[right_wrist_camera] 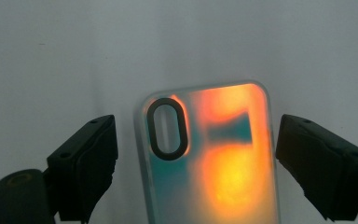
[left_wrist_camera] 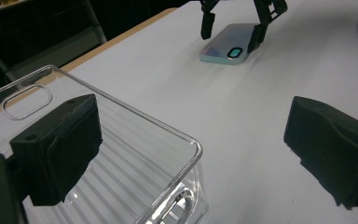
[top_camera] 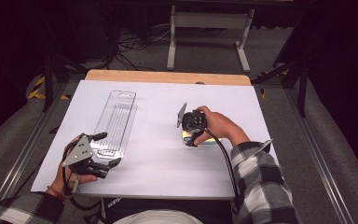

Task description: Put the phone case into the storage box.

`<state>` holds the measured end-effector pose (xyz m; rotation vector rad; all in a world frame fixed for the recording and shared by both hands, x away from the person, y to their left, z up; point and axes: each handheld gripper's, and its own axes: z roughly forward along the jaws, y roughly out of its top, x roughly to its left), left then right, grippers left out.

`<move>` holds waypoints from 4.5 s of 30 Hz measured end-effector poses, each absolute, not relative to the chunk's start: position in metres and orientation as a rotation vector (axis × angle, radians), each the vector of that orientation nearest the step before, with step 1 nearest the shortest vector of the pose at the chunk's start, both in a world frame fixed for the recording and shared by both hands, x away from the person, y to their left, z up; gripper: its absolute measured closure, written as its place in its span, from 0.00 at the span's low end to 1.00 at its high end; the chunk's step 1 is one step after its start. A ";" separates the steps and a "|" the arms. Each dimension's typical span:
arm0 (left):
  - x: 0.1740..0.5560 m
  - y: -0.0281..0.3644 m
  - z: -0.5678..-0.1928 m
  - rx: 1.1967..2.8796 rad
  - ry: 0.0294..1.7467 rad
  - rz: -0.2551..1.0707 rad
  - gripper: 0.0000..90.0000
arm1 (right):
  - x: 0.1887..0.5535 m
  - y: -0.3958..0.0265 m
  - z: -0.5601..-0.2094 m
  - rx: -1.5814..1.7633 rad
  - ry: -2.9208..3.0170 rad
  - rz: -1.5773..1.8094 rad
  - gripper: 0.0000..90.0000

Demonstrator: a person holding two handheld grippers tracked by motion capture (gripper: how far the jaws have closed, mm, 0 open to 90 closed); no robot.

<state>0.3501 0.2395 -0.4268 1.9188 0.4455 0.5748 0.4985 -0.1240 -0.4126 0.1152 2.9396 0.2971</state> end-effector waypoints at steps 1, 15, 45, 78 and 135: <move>0.349 0.240 -0.427 1.919 0.448 0.574 0.05 | 0.501 -0.123 -0.414 0.101 2.948 0.283 0.15; 0.340 0.250 -0.430 1.922 0.499 0.566 0.05 | 0.517 -0.114 -0.422 0.017 3.010 0.221 0.18; 0.339 0.250 -0.431 1.947 0.495 0.549 0.05 | 0.505 -0.125 -0.393 -0.061 2.943 0.480 0.20; 0.345 0.243 -0.426 1.914 0.483 0.551 0.05 | 0.447 -0.161 -0.335 0.457 2.248 1.347 0.20; 0.386 0.110 -0.399 1.836 0.487 0.460 0.65 | 0.381 -0.102 -0.358 0.706 1.886 1.496 0.19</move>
